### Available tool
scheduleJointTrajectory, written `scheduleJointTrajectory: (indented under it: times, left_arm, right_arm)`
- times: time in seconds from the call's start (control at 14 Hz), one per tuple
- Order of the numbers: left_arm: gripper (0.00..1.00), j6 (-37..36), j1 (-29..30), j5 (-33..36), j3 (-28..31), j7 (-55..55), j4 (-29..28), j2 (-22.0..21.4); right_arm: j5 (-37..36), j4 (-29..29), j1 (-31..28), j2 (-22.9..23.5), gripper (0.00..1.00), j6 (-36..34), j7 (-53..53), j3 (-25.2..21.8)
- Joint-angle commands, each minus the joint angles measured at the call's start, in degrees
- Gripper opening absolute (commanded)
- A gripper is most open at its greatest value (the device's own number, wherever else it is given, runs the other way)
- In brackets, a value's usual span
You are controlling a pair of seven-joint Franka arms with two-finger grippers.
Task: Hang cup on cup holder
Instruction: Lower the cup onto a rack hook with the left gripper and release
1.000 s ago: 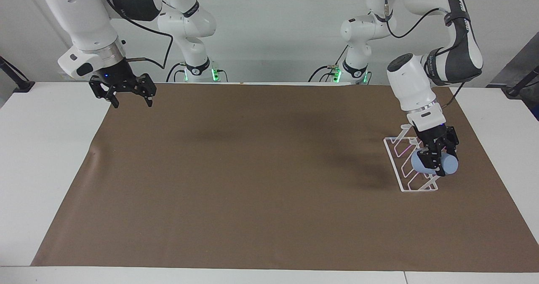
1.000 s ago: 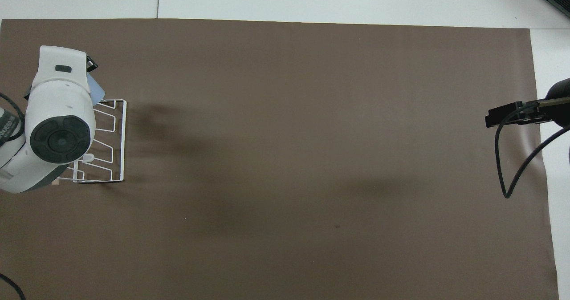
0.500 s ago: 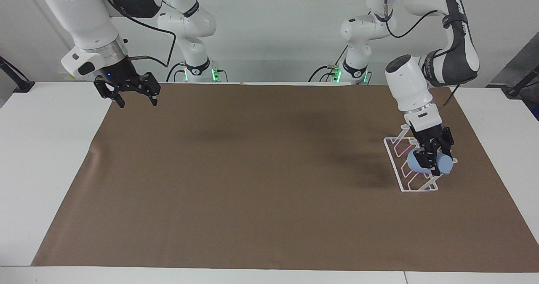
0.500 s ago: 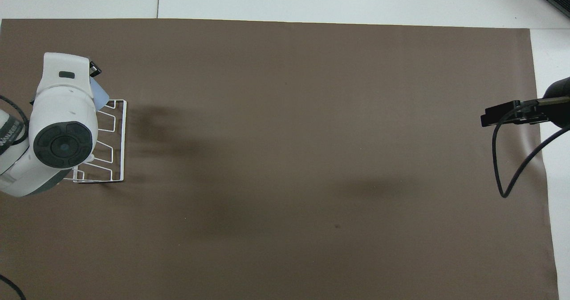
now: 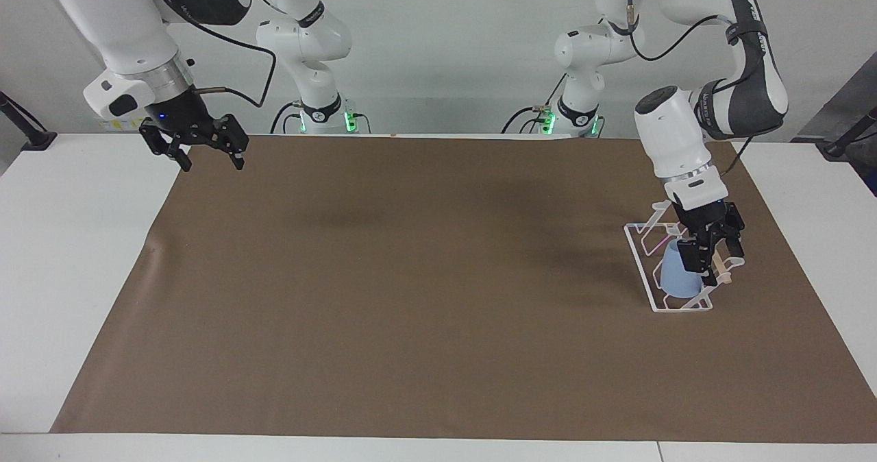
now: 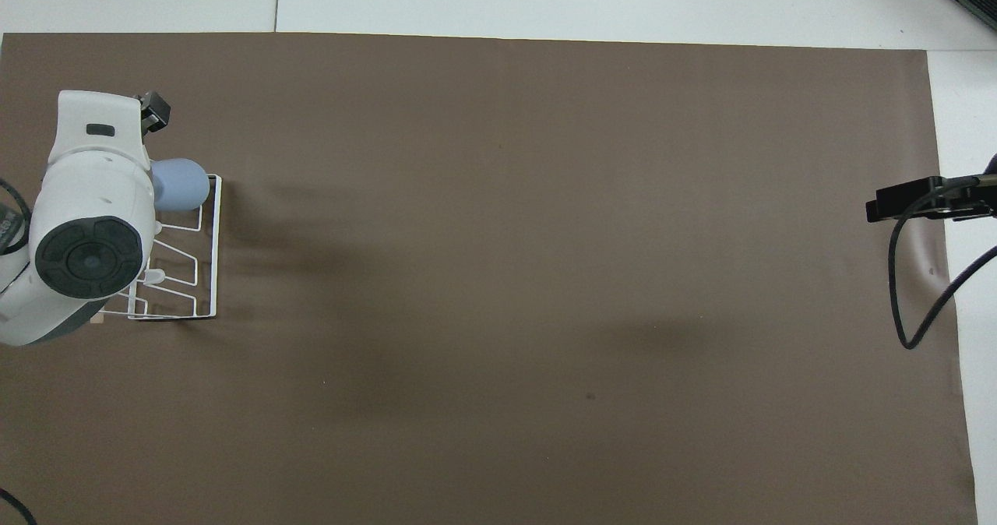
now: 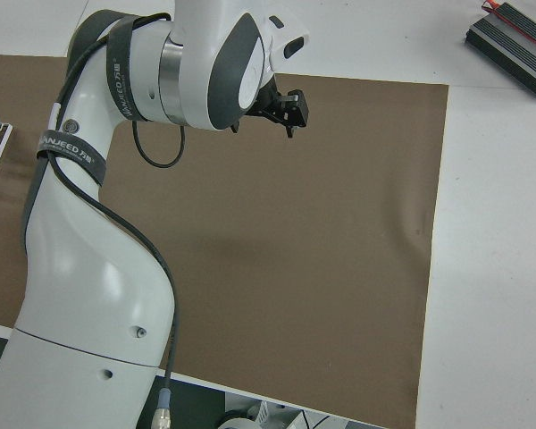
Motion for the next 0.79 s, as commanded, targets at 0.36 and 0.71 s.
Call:
scheduleJointTrajectory:
  times: [0.36,0.71]
  left_arm:
    - [1.00,1.0,-2.0,-9.8,-1.1,2.5,2.7,1.9]
    - [1.00,-3.4,-7.0,-23.9,-1.4,5.5,9.0,2.8]
  right_arm:
    - [0.0,-1.6,0.4,-3.6,1.00,0.3,0.7,-0.3]
    - [0.0,-1.6,0.4,-3.8,1.00,0.3,0.7,-0.3]
